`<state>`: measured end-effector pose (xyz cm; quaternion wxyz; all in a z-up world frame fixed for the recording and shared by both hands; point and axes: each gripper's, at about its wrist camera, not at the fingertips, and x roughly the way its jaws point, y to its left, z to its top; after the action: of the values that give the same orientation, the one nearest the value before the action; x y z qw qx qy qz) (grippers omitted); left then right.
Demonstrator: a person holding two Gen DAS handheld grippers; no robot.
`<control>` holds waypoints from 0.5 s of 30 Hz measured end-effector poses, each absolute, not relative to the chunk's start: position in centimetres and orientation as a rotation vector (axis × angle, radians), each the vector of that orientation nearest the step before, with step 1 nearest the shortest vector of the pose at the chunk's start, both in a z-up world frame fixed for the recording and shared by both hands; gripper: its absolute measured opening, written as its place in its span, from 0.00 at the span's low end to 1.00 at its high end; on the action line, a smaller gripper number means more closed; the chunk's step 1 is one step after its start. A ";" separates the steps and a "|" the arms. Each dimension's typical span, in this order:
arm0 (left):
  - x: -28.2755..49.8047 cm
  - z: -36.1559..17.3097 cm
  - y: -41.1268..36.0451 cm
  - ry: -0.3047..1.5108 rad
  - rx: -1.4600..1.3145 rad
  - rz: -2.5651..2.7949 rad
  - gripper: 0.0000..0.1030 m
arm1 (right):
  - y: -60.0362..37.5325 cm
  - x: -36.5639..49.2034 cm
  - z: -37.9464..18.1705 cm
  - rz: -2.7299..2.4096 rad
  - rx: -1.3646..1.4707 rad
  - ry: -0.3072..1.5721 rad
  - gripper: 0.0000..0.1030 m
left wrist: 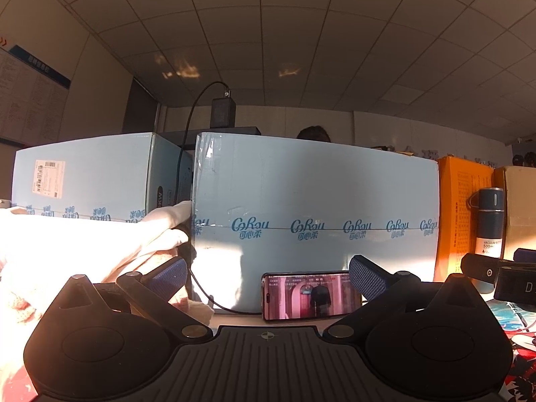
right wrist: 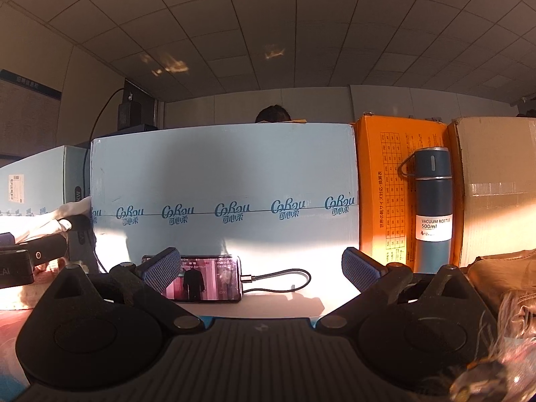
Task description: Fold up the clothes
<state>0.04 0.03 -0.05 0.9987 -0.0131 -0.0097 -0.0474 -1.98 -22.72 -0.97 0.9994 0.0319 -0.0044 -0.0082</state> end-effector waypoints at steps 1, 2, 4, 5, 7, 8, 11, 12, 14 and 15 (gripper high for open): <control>0.1 -0.1 0.1 -0.020 -0.026 -0.095 1.00 | -22.7 -2.0 -1.0 -0.019 0.063 -0.011 1.00; 0.2 -0.2 0.1 -0.020 -0.026 -0.096 1.00 | -22.7 -2.1 -1.0 -0.023 0.062 -0.013 1.00; 0.3 -0.3 0.2 -0.021 -0.026 -0.098 1.00 | -22.7 -2.1 -1.0 -0.029 0.062 -0.013 1.00; 0.3 -0.3 0.2 -0.022 -0.026 -0.098 1.00 | -22.7 -2.1 -1.0 -0.030 0.062 -0.014 1.00; 0.5 -0.1 0.0 -0.022 -0.024 -0.098 1.00 | -22.7 -2.1 -0.9 -0.028 0.064 -0.017 1.00; 0.6 0.0 0.0 -0.023 -0.023 -0.099 1.00 | -22.7 -2.1 -0.9 -0.026 0.064 -0.016 1.00; 0.3 0.0 0.0 -0.022 -0.024 -0.100 1.00 | -22.8 -2.2 -0.9 -0.019 0.065 -0.015 1.00; 0.2 0.2 -0.2 -0.019 -0.024 -0.097 1.00 | -22.8 -2.2 -0.9 -0.018 0.066 -0.015 1.00; 0.2 0.2 -0.2 -0.018 -0.027 -0.098 1.00 | -22.8 -2.2 -0.9 -0.016 0.067 -0.013 1.00; 0.2 0.1 -0.2 -0.017 -0.029 -0.099 1.00 | -22.8 -2.2 -0.9 -0.016 0.067 -0.012 1.00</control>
<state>0.19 -0.18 0.14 0.9986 -0.0145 -0.0087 -0.0493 -2.20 -22.77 -0.93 0.9994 0.0337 -0.0060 -0.0081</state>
